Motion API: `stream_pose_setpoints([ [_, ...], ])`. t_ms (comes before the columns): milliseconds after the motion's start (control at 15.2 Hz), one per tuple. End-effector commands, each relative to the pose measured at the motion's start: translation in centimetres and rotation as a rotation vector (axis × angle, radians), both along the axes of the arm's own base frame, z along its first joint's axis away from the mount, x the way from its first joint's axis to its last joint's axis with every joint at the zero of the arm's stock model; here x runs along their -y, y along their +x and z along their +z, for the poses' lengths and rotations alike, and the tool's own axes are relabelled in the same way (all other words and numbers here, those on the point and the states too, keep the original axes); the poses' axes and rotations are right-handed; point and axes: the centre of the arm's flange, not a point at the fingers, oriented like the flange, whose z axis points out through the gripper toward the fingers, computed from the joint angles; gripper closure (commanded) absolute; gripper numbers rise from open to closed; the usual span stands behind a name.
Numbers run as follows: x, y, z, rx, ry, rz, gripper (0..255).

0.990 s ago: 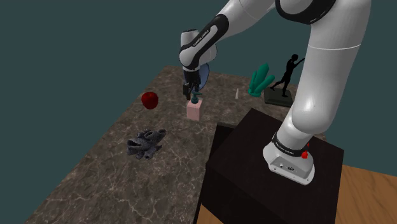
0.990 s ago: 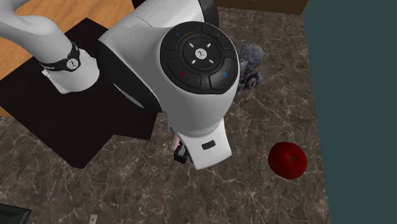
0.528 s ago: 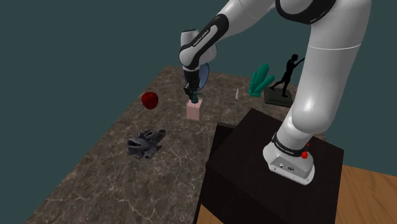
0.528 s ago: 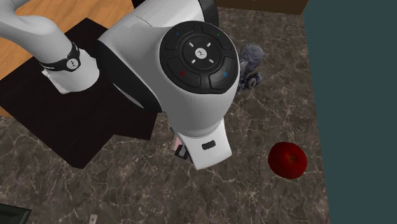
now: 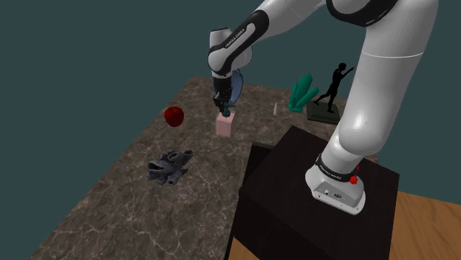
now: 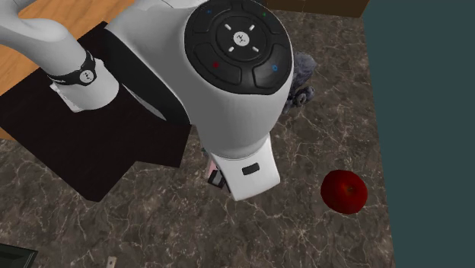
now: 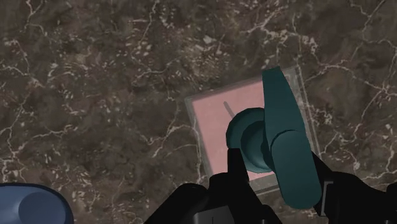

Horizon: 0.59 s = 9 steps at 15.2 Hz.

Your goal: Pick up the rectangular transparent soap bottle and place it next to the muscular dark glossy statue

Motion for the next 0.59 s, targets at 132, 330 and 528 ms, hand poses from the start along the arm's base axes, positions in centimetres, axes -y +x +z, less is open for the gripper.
stream_pose_setpoints([
  [132,0.0,0.0,2.1,0.000,0.000,0.000,255],
  [330,0.0,0.0,3.7,0.000,0.000,0.000,255],
  [528,0.0,0.0,5.2,0.000,0.000,0.000,255],
])
